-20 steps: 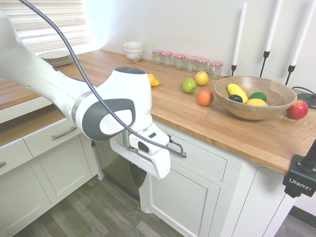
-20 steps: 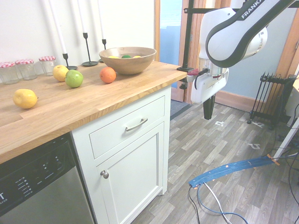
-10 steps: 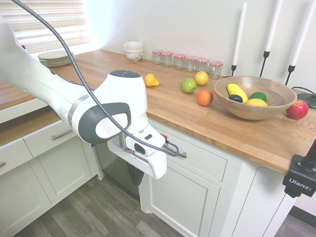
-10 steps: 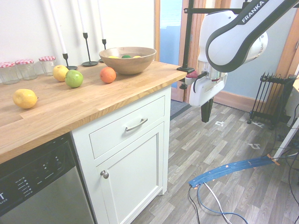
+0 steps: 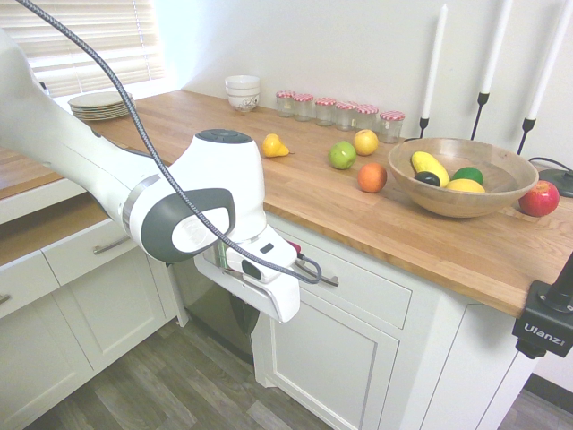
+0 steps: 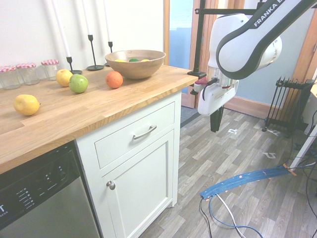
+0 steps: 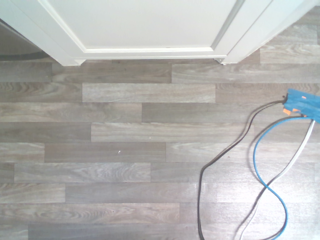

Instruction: Close the drawer

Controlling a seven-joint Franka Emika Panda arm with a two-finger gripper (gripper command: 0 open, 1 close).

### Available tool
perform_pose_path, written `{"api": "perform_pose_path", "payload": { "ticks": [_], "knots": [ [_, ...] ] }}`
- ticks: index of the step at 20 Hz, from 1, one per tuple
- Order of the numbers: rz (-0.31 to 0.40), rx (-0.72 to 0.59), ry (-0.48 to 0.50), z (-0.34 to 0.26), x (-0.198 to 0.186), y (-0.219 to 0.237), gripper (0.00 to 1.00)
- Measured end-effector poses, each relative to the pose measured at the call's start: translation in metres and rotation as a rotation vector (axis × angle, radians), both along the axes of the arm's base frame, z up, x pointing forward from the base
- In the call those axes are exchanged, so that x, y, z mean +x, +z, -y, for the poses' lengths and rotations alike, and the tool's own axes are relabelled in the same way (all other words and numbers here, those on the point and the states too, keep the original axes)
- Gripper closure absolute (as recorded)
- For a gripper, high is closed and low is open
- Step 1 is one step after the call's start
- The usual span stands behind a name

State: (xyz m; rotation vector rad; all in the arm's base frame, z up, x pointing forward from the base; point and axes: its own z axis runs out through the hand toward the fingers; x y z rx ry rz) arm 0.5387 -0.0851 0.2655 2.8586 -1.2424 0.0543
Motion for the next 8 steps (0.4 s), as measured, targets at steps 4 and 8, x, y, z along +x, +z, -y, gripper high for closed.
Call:
{"api": "perform_pose_path", "payload": {
  "ticks": [4,8],
  "knots": [
    [0.001,-0.001,0.003,-0.0015,0.0008,-0.0048,0.0],
    [0.006,-0.001,0.003,-0.002,0.0014,-0.0058,0.0]
  ]
}}
